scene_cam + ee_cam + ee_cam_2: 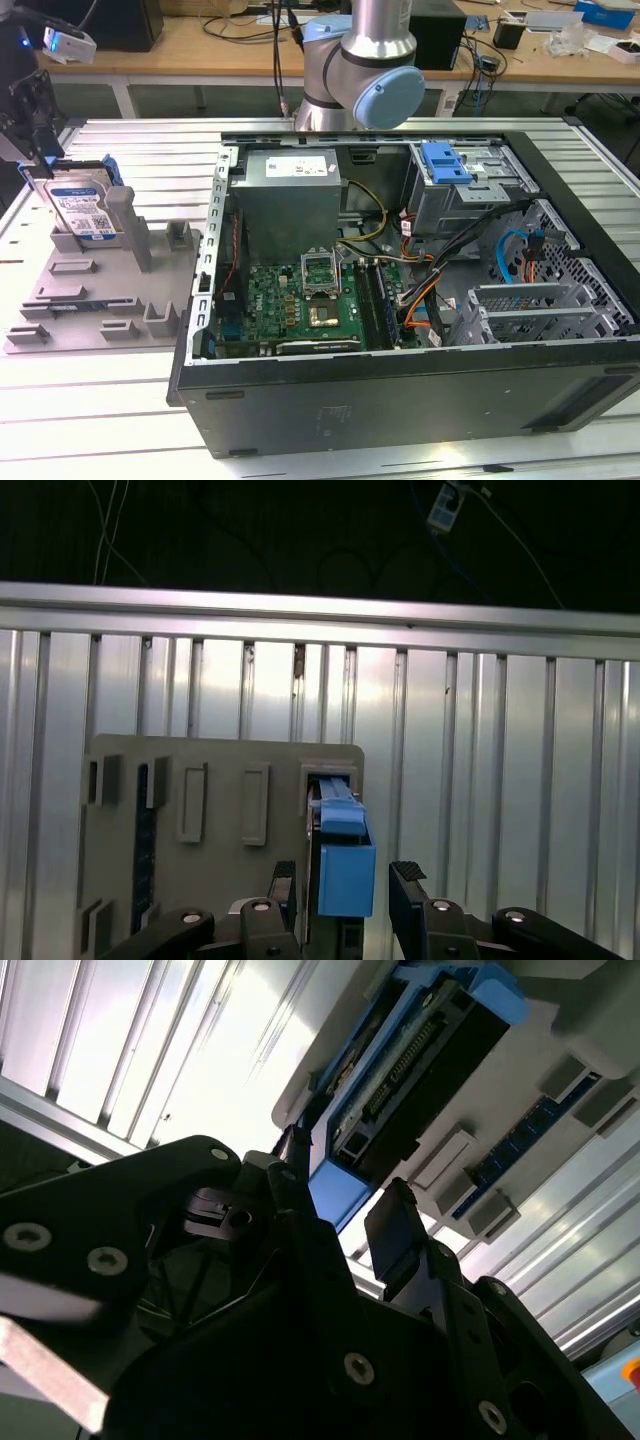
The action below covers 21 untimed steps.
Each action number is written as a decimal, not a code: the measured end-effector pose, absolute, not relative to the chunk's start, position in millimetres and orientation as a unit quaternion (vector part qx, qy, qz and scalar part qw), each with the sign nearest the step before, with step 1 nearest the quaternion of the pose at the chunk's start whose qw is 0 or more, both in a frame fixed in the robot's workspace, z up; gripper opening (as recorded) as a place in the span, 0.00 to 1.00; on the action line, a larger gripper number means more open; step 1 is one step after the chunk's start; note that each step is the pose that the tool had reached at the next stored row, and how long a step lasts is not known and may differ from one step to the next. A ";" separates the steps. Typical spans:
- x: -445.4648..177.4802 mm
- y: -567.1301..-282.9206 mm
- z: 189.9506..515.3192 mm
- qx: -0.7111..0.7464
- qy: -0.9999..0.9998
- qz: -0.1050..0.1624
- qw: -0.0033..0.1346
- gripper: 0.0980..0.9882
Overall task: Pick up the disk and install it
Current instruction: 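Pick up the disk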
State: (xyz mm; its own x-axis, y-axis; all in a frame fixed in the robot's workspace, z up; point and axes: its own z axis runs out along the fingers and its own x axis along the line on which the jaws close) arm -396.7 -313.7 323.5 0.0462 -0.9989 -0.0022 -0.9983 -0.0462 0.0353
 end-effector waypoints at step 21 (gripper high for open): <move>-399.6 -313.7 313.7 0.715 -0.699 -0.013 0.012 0.45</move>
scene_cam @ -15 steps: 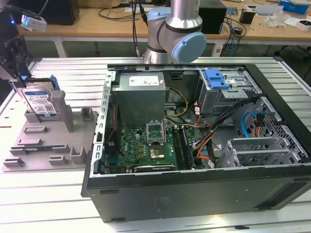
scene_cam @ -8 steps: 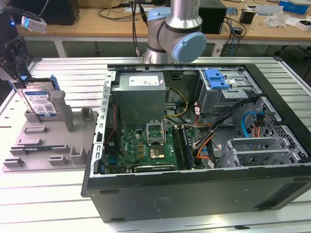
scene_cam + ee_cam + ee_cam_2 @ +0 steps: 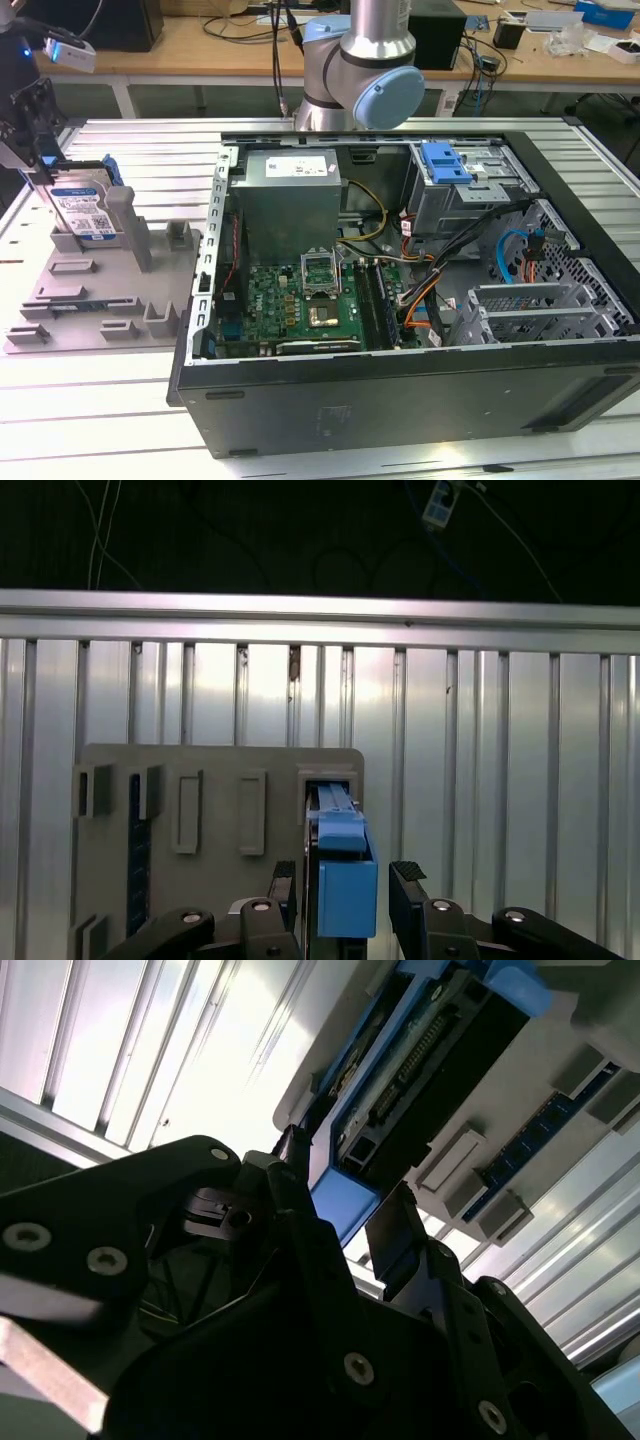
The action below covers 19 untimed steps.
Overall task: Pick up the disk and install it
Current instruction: 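Pick up the disk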
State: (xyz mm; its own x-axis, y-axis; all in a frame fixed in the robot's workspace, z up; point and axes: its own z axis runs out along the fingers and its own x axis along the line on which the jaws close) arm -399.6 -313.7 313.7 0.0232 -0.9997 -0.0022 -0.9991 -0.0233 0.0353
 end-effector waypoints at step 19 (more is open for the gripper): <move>-399.8 -313.7 307.3 0.710 -0.704 -0.013 0.012 0.45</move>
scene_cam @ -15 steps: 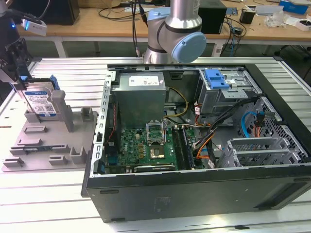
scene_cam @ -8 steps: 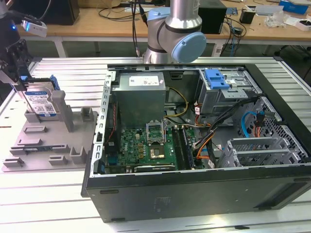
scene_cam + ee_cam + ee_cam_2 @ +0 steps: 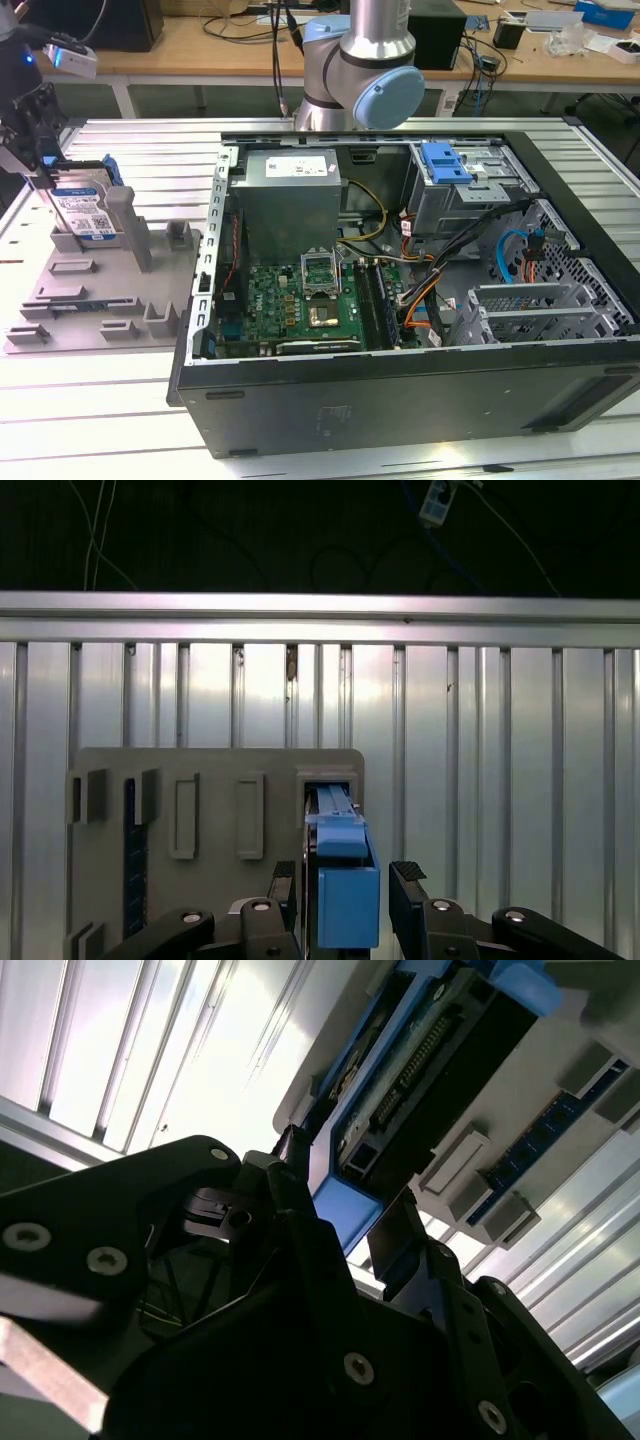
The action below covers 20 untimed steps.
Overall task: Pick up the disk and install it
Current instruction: 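Pick up the disk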
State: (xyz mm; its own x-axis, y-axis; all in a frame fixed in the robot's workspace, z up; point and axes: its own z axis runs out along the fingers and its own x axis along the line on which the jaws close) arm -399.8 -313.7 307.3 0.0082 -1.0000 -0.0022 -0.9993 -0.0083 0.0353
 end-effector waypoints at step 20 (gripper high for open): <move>-399.8 -313.7 302.3 0.707 -0.707 -0.013 0.012 0.45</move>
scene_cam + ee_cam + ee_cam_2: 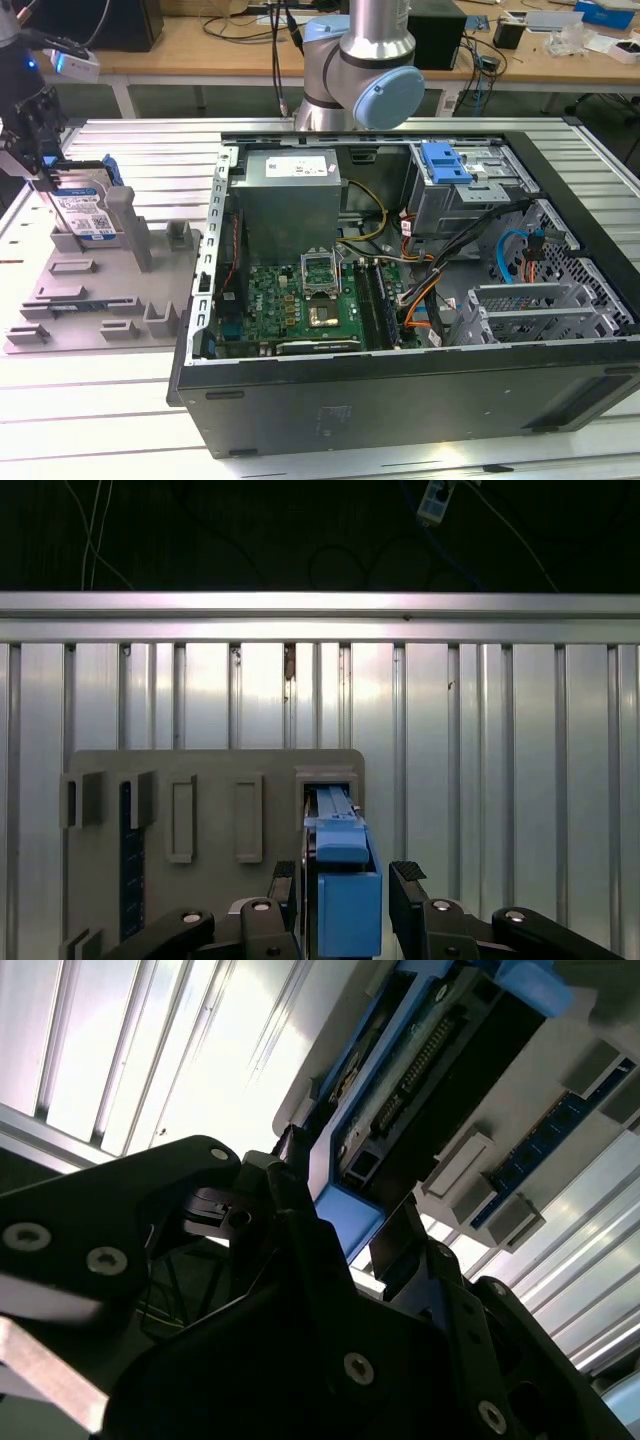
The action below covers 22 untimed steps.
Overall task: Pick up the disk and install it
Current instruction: 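Pick up the disk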
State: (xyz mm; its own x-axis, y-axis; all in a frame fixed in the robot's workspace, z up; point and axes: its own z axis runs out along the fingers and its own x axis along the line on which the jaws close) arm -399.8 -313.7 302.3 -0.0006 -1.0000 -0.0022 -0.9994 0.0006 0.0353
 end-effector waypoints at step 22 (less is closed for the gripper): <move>-399.8 -313.7 299.5 0.706 -0.708 -0.013 0.012 0.35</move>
State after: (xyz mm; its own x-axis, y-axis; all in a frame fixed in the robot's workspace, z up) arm -399.8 -313.7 299.5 -0.0026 -1.0000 -0.0022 -0.9994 0.0025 0.0353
